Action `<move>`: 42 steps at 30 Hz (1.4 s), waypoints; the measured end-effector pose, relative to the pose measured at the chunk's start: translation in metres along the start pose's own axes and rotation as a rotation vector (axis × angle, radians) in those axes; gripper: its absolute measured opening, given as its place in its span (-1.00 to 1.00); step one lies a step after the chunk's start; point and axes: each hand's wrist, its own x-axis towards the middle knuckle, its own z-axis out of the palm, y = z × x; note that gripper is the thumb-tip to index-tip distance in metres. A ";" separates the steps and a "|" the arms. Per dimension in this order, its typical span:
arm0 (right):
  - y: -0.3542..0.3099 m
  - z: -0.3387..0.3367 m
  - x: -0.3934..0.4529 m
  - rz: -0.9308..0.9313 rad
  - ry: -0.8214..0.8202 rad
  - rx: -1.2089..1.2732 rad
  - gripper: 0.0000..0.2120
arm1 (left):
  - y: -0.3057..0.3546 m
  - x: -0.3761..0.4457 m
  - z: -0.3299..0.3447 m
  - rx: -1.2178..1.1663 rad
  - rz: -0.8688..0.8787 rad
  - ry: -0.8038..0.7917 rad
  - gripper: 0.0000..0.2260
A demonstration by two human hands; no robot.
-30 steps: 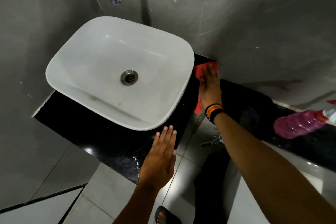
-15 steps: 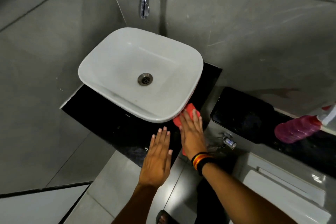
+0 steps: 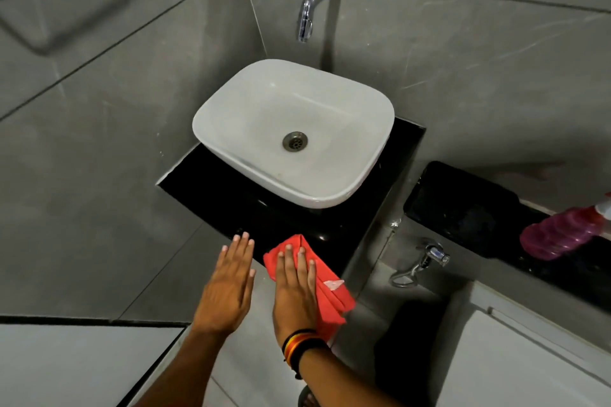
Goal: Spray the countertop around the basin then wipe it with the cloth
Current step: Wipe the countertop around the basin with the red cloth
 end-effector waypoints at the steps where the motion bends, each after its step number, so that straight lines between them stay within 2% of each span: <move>1: -0.002 0.000 0.002 -0.016 -0.018 -0.007 -0.29 | -0.006 0.007 -0.003 0.017 -0.005 -0.019 -0.42; 4: 0.008 -0.003 0.005 -0.089 -0.001 -0.009 -0.29 | -0.022 0.039 -0.012 0.043 -0.034 -0.040 -0.28; 11: 0.036 0.001 0.010 -0.258 -0.002 -0.097 -0.35 | -0.034 0.106 -0.004 0.082 0.008 -0.098 -0.36; 16: 0.033 0.010 0.020 -0.280 0.070 -0.136 -0.29 | -0.039 0.113 0.021 -0.024 -0.056 -0.024 -0.45; 21: 0.020 0.006 0.035 -0.337 0.026 -0.123 -0.25 | -0.047 0.114 0.019 -0.045 -0.035 -0.070 -0.23; 23: 0.026 0.004 0.036 -0.420 0.025 -0.099 -0.35 | -0.046 0.116 0.018 -0.054 -0.031 -0.076 -0.21; 25: 0.042 0.005 0.030 -0.590 0.006 -0.088 -0.45 | -0.045 0.115 0.018 -0.055 -0.033 -0.085 -0.21; 28: 0.068 0.002 0.023 -0.850 -0.038 -0.150 -0.50 | -0.044 0.116 0.017 -0.061 -0.042 -0.078 -0.22; 31: 0.089 -0.008 0.021 -0.942 -0.139 -0.094 -0.50 | -0.045 0.116 0.019 -0.054 -0.033 -0.065 -0.28; 34: 0.111 -0.021 0.015 -0.878 -0.194 -0.005 -0.49 | -0.044 0.117 0.022 -0.037 -0.052 -0.071 -0.41; 36: 0.124 -0.027 0.006 -0.830 -0.151 0.022 -0.40 | -0.039 0.115 0.022 -0.036 -0.060 -0.064 -0.41; 39: 0.138 -0.033 -0.004 -0.749 -0.046 -0.002 -0.24 | -0.013 0.098 0.029 -0.033 0.140 -0.068 -0.39; 42: 0.159 -0.049 0.006 -0.612 -0.045 0.097 -0.14 | 0.019 0.079 0.046 -0.028 0.327 -0.100 -0.48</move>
